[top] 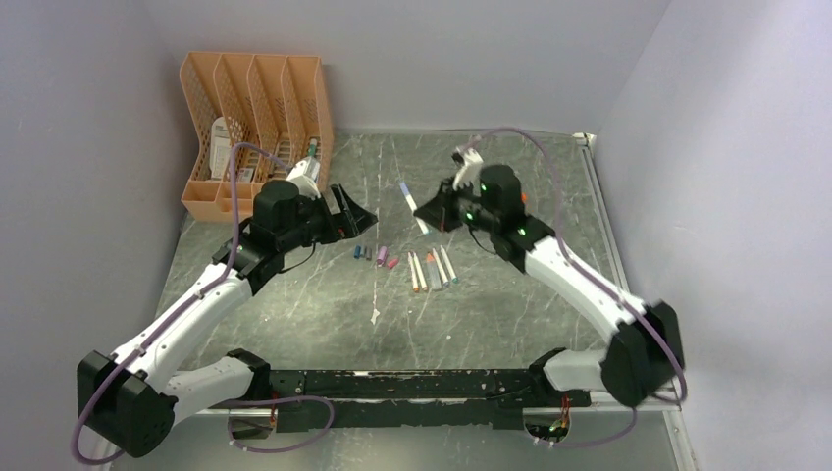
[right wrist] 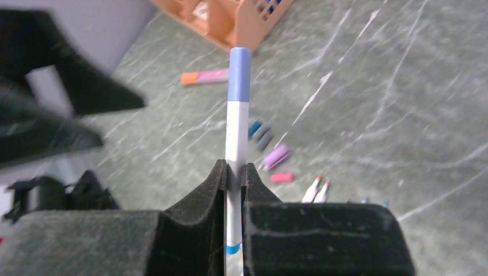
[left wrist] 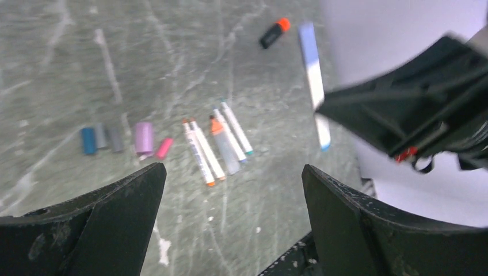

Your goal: Open the pen caps

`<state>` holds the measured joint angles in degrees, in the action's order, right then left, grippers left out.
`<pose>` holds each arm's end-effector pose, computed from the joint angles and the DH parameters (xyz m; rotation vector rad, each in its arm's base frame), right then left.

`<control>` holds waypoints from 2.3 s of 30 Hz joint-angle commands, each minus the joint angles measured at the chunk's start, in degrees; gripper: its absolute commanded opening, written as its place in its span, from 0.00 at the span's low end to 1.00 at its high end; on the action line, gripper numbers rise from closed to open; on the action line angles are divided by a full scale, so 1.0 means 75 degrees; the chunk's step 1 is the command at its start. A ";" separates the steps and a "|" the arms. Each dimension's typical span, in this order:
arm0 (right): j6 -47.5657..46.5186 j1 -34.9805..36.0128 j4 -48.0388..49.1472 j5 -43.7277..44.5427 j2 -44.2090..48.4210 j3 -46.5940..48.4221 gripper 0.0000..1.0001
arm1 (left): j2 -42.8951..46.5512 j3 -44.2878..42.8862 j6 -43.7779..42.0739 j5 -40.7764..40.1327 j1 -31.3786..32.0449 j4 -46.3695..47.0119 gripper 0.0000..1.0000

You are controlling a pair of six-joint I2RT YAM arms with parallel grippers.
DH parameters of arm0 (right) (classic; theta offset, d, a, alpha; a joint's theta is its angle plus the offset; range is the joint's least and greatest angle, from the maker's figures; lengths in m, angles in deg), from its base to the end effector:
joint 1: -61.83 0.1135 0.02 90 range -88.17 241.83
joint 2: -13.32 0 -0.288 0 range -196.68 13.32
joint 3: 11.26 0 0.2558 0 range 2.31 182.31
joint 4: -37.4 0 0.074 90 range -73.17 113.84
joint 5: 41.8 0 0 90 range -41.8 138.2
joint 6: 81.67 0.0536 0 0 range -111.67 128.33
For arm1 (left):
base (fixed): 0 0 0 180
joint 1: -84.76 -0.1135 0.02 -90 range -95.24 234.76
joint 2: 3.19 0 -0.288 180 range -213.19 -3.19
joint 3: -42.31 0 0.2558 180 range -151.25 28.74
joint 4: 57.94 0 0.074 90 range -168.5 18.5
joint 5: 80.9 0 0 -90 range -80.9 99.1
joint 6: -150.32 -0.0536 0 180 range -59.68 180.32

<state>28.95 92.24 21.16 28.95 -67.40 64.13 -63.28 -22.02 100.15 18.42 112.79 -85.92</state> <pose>0.2878 0.1894 0.3282 -0.4053 1.9970 0.9027 0.2145 -0.1240 0.3310 -0.1046 2.0982 -0.9061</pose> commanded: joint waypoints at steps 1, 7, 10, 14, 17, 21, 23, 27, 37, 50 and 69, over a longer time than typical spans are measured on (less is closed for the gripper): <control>0.1268 -0.0012 0.0780 -0.0967 0.1777 -0.1871 0.00 | -0.0166 0.0520 0.0899 0.1456 0.0107 0.2608 0.99; 0.1787 -0.0001 0.0384 -0.0823 0.3536 -0.2706 0.00 | -0.0314 0.1206 0.1748 0.1528 0.0573 0.4750 1.00; 0.1817 -0.0001 0.0186 -0.0739 0.3704 -0.2721 0.00 | -0.0621 0.1187 0.1835 0.1364 0.0997 0.5231 1.00; 0.1908 0.0011 0.0292 -0.0771 0.3593 -0.2783 0.00 | -0.1102 0.1134 0.1927 0.1145 0.1483 0.5649 0.99; 0.1971 0.0054 0.0346 -0.0765 0.3428 -0.2818 0.00 | -0.1292 0.1118 0.1951 0.0876 0.1725 0.5898 1.00; 0.1999 0.0095 0.0417 -0.0772 0.3366 -0.2846 0.00 | -0.1500 0.0937 0.1911 0.0640 0.1870 0.5761 0.95; 0.1986 0.0105 0.0427 -0.0774 0.3347 -0.2847 0.00 | -0.1520 0.0918 0.1902 0.0527 0.1888 0.5759 0.88; 0.1973 0.0118 0.0410 -0.0765 0.3363 -0.2851 0.00 | -0.1536 0.0923 0.1918 0.0345 0.1901 0.5738 0.69; 0.1961 0.0195 0.0357 -0.0872 0.3407 -0.2905 0.00 | -0.1668 0.1054 0.2001 0.0067 0.1909 0.5888 0.49; 0.1949 0.0304 0.0276 -0.0912 0.3419 -0.2837 0.00 | -0.1919 0.1002 0.2070 0.0094 0.1914 0.5886 0.07; 0.1906 0.0476 0.0721 -0.0994 0.2627 -0.2884 0.25 | -0.1890 0.1164 0.2315 0.0284 0.1929 0.6336 0.07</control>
<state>43.42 94.97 23.85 22.09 -46.62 42.91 -77.80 -13.08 116.63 19.88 126.98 -42.66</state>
